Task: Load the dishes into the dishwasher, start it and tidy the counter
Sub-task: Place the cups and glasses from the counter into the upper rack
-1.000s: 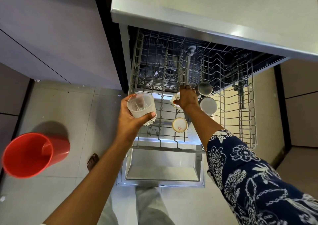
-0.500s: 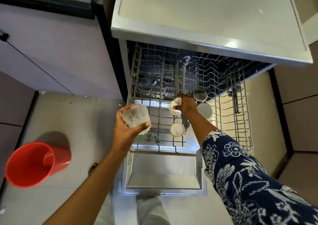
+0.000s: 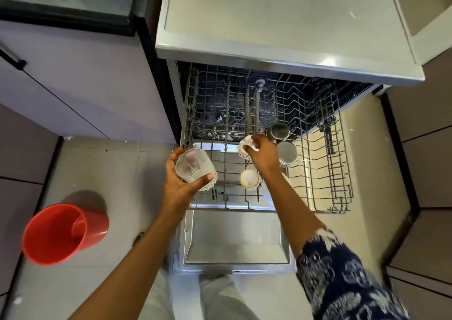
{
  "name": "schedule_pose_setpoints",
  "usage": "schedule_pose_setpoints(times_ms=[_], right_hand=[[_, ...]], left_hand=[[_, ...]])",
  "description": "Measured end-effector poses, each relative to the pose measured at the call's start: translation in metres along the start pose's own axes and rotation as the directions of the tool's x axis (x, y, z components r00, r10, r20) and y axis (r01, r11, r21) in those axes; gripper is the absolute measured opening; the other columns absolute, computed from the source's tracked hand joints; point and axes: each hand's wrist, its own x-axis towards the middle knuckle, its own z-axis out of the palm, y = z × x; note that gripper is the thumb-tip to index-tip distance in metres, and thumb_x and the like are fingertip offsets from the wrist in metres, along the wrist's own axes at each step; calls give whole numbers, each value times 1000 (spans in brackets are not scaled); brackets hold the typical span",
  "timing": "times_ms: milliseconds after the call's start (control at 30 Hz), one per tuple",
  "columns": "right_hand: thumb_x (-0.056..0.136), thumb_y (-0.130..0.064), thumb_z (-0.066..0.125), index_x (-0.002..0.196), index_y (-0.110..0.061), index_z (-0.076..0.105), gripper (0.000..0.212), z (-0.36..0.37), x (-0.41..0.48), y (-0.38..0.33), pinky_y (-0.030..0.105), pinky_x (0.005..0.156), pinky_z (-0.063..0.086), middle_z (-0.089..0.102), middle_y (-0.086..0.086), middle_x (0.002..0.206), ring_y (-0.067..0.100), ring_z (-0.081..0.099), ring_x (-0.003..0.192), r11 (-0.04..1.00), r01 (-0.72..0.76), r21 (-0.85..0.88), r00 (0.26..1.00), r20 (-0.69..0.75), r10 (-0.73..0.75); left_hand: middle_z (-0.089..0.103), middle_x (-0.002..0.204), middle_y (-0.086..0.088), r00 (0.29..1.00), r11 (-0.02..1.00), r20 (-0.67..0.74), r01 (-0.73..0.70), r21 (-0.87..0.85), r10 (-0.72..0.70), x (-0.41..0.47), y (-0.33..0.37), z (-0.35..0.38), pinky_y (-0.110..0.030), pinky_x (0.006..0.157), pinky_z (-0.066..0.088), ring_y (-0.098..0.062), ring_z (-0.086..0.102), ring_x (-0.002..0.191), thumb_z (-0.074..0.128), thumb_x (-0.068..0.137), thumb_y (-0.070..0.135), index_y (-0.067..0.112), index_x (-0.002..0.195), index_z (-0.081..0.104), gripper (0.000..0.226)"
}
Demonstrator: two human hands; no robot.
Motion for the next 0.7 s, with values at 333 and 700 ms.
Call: schedule_pose_setpoints(times_ms=[333,700], right_hand=[[94,-53,37,128,-13,53,55,34,-128,5,38,89,50,64,14,113,25,64,98,218,-781,585,597,802,-10],[87,-33,60,111,-7,58,36,23,-110,0,35,61,60,66,16,103,28,67,86,74,-689,721,723,679,124]], left_hand=[[47,131,10,976,997,211,31,70,-45,-44,-10,-1,-47,98,48,-15,50,122,85,49,57,32,131,36,99],[30,150,9,926,759,373,-282,587,55,-7,-15,-14,-53,117,2,-16,20,142,51,52,90,45,136,29,98]])
